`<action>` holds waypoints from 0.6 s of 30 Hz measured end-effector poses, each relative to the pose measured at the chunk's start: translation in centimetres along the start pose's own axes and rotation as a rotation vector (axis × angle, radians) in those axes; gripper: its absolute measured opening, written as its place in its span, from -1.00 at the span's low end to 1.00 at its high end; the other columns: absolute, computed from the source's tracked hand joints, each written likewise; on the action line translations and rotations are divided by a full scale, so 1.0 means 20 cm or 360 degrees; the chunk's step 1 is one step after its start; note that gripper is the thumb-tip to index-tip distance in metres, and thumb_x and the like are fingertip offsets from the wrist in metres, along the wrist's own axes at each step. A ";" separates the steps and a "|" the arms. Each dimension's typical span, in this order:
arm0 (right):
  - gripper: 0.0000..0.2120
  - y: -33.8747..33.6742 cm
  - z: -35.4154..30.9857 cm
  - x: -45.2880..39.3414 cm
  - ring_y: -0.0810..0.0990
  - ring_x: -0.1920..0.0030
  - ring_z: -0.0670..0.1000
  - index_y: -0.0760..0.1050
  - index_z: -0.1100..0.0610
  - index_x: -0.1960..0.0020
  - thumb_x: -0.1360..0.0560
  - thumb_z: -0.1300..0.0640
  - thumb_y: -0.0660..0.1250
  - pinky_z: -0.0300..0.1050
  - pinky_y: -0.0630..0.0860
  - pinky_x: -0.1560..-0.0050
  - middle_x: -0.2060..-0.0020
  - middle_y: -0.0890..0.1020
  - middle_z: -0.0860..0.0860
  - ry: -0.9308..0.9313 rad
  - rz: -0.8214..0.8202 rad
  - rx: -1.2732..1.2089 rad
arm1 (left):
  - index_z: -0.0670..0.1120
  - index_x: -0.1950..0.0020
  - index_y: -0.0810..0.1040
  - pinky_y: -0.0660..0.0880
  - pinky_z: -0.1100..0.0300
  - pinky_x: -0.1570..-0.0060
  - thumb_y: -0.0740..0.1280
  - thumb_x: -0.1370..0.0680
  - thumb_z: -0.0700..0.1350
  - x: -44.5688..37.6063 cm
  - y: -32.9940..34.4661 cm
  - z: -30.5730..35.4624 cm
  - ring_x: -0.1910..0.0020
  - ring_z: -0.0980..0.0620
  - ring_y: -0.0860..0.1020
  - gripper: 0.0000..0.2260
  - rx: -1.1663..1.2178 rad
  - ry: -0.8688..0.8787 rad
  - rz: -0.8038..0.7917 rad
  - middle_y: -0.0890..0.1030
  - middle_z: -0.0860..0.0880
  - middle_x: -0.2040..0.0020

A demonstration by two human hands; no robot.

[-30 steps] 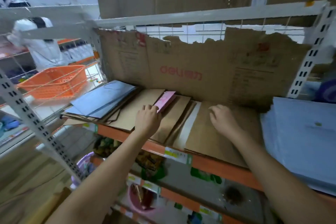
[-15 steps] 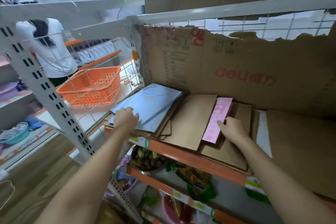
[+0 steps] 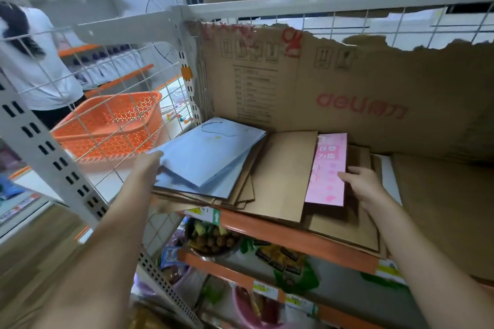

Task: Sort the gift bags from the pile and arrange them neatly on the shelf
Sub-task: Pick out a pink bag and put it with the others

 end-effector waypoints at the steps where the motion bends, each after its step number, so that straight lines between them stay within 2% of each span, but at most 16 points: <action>1: -0.53 -0.01 0.00 0.01 0.44 -0.30 0.19 0.25 0.32 -0.41 -0.54 0.29 0.25 -0.09 0.35 -0.14 -0.33 0.44 0.23 0.0001 0.0002 -0.0016 | -0.19 -0.14 0.43 0.42 0.18 0.29 0.19 -0.59 -0.18 0.01 0.00 0.01 0.30 -0.02 0.48 -0.84 0.0158 -0.0014 -0.0018 0.48 -0.12 0.25; 3: -0.58 -0.04 -0.02 0.02 0.46 -0.28 0.18 0.27 0.32 -0.40 -0.56 0.27 0.21 -0.08 0.37 -0.10 -0.31 0.46 0.22 0.0005 0.0009 -0.0045 | -0.20 -0.01 0.41 0.48 0.27 0.50 0.15 -0.61 -0.21 0.02 0.01 0.04 0.53 0.12 0.46 -0.92 0.0411 -0.0048 -0.0116 0.47 -0.05 0.50; 4: -0.60 -0.06 -0.02 0.02 0.50 -0.23 0.17 0.29 0.30 -0.39 -0.57 0.26 0.20 -0.05 0.41 -0.08 -0.29 0.48 0.23 0.0017 0.0016 -0.0080 | -0.19 0.04 0.41 0.50 0.31 0.51 0.13 -0.62 -0.24 0.03 0.01 0.06 0.52 0.13 0.48 -0.91 0.0495 -0.0056 -0.0161 0.48 -0.06 0.50; 7: -0.65 -0.13 -0.03 0.02 0.56 0.06 0.10 0.33 0.28 -0.35 -0.57 0.25 0.18 -0.07 0.52 0.20 -0.23 0.52 0.25 0.0042 0.0074 -0.0189 | -0.11 0.08 0.45 0.54 0.32 0.38 0.12 -0.61 -0.33 0.06 0.00 0.07 0.27 0.04 0.53 -0.81 0.0561 -0.0048 -0.0239 0.52 -0.11 0.21; 10: -0.65 -0.22 -0.01 0.00 0.54 0.24 0.05 0.34 0.27 -0.34 -0.58 0.22 0.19 -0.17 0.50 0.40 -0.16 0.55 0.25 0.0048 0.0139 -0.0278 | -0.19 0.12 0.40 0.54 0.34 0.47 0.16 -0.58 -0.33 0.11 -0.01 0.02 0.33 0.01 0.55 -0.89 0.0565 -0.0169 -0.0337 0.45 -0.14 0.20; 12: -0.62 -0.25 0.01 0.01 0.56 0.31 0.03 0.32 0.27 -0.35 -0.57 0.18 0.21 -0.15 0.49 0.34 -0.10 0.56 0.24 0.0079 0.0112 -0.0346 | -0.16 0.18 0.36 0.50 0.36 0.54 0.18 -0.58 -0.28 0.16 0.02 -0.01 0.38 0.00 0.53 -0.86 0.0530 -0.0220 -0.0484 0.41 -0.13 0.24; 14: -0.52 -0.24 0.03 0.01 0.63 0.36 0.01 0.26 0.28 -0.40 -0.55 0.15 0.27 -0.12 0.56 0.32 -0.13 0.56 0.23 0.0125 0.0022 -0.0420 | -0.12 0.15 0.37 0.50 0.37 0.53 0.20 -0.60 -0.20 0.21 0.07 -0.02 0.45 0.02 0.55 -0.88 0.0398 -0.0211 -0.0649 0.50 -0.12 0.26; 16: -0.43 -0.22 0.03 0.03 0.63 0.27 0.05 0.16 0.27 -0.45 -0.52 0.20 0.31 -0.13 0.60 0.36 -0.21 0.52 0.25 0.0146 -0.0026 -0.0441 | -0.12 0.00 0.42 0.53 0.33 0.43 0.22 -0.60 -0.14 0.26 0.12 -0.01 0.49 0.04 0.55 -0.94 0.0320 -0.0220 -0.0818 0.58 -0.02 0.17; 18: -0.41 -0.22 0.03 0.04 0.57 0.21 0.08 0.14 0.24 -0.47 -0.51 0.27 0.30 -0.17 0.59 0.42 -0.27 0.48 0.25 0.0132 -0.0006 -0.0394 | -0.15 -0.09 0.44 0.56 0.23 0.31 0.23 -0.60 -0.14 0.29 0.18 0.00 0.43 0.05 0.57 -0.89 0.0211 -0.0204 -0.0939 0.62 0.00 0.16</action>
Point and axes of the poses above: each hand's wrist, its own x-axis away from the middle knuckle, its own y-axis out of the palm, z = x × y, the point moved 3 cm from there along -x, towards the middle knuckle
